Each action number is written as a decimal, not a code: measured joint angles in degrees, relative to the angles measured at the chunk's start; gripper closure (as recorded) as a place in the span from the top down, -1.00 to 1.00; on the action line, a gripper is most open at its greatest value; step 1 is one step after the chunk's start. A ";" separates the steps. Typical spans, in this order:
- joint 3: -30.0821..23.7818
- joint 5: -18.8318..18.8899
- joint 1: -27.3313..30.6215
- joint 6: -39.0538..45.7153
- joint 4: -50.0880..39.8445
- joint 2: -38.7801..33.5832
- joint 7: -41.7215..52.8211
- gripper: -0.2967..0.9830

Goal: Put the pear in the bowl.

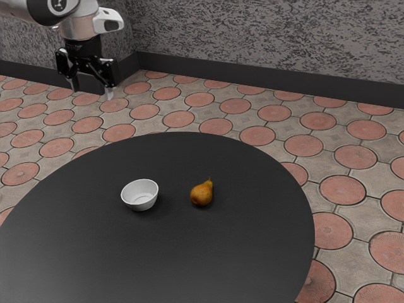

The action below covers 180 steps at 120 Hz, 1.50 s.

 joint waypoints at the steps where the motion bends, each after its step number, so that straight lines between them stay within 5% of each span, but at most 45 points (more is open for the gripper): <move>1: -0.03 0.00 0.03 0.00 0.00 0.00 -0.06 0.54; 37: -3.87 -1.61 1.70 3.27 0.51 4.50 -1.68 0.54; 61: -4.88 -3.55 -8.29 11.26 0.56 15.49 -2.45 0.53; 116: -5.23 -12.41 -4.00 27.02 7.33 37.86 -5.68 0.54; 180: -5.29 -14.36 -2.81 34.84 6.84 42.84 -11.41 0.54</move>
